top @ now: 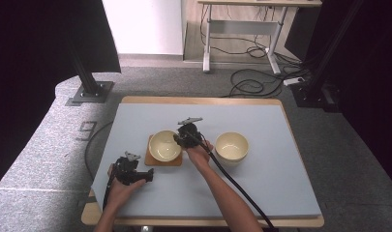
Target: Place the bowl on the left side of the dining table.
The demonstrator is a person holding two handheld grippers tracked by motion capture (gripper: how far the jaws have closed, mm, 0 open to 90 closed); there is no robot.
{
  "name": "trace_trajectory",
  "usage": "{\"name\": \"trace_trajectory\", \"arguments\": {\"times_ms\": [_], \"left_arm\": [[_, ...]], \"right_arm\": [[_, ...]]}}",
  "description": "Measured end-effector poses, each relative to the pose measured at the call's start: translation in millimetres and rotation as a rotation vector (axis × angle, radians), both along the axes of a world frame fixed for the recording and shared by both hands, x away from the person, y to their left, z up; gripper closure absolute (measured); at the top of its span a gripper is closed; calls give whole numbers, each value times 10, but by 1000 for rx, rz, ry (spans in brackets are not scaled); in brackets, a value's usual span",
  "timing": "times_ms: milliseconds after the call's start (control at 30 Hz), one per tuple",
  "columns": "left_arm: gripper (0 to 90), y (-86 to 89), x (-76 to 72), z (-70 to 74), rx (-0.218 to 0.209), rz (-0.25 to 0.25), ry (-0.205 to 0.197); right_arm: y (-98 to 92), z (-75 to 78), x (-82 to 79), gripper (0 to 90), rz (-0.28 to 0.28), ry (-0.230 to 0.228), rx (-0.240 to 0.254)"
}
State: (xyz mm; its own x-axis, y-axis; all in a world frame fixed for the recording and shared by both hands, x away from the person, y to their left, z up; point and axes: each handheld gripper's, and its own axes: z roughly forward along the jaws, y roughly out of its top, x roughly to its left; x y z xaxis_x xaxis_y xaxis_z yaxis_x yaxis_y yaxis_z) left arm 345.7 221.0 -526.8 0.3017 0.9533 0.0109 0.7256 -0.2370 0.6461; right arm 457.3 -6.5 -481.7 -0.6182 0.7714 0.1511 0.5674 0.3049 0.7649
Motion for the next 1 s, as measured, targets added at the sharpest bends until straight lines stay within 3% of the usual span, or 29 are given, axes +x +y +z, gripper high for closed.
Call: {"name": "trace_trajectory", "arguments": {"times_ms": [233, 400, 467, 633, 1000], "left_arm": [[0, -1, -1, 0, 0, 0, 0], [0, -1, -2, 0, 1, 0, -1], [0, -2, -2, 0, 1, 0, -1], [0, -1, -1, 0, 1, 0, -1], [0, -2, -2, -1, 1, 1, -2]], "right_arm": [[3, -13, 9, 821, 0, 5, -4], [33, -19, -4, 802, 0, -20, -63], [25, -25, 8, 805, -8, -5, -73], [-30, -15, 33, 810, -10, -6, -48], [-42, 17, 11, 807, -7, -18, -54]]}}
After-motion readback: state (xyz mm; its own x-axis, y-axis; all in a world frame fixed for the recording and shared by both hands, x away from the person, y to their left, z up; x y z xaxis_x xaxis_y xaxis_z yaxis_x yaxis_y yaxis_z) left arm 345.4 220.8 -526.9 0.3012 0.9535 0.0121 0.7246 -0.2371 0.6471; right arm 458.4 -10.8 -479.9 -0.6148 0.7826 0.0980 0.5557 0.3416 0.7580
